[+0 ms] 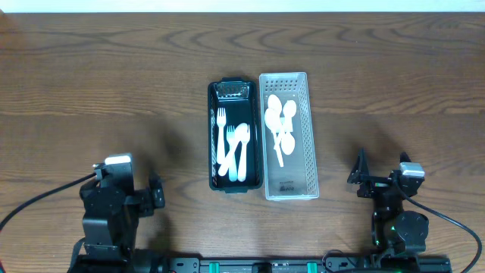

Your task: Pack container

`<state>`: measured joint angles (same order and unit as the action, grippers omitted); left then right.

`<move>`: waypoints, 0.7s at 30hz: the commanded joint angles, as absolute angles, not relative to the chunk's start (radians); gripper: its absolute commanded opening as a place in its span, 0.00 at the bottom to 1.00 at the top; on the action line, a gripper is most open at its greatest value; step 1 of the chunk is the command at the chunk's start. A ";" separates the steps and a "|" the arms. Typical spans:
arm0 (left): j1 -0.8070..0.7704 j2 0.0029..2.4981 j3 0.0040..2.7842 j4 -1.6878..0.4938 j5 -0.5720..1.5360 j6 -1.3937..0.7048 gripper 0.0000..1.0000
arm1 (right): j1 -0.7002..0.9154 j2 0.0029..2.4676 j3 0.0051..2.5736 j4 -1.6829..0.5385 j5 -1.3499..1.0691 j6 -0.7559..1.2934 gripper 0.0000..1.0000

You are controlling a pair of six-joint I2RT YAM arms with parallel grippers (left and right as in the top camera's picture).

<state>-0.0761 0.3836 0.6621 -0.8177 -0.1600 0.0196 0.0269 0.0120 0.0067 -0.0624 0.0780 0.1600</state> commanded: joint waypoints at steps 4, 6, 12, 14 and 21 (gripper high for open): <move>0.011 0.274 0.625 -0.851 -0.059 0.031 0.98 | 0.036 0.007 0.006 -0.067 0.071 0.152 0.99; 0.032 0.223 0.588 -0.834 -0.059 0.021 0.98 | 0.036 0.007 0.006 -0.067 0.071 0.152 0.99; 0.063 0.077 0.392 -0.570 -0.063 0.026 0.98 | 0.036 0.007 0.006 -0.067 0.071 0.152 0.99; 0.065 0.052 0.311 -0.415 -0.064 0.036 0.98 | 0.036 0.007 0.006 -0.067 0.071 0.152 0.99; 0.068 0.025 0.087 -0.017 -0.059 0.041 0.98 | 0.036 0.007 0.006 -0.067 0.071 0.152 0.99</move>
<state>0.0631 0.0437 0.1352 -0.0681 -0.0734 0.0277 0.0273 0.0120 0.0067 -0.0628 0.0772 0.1596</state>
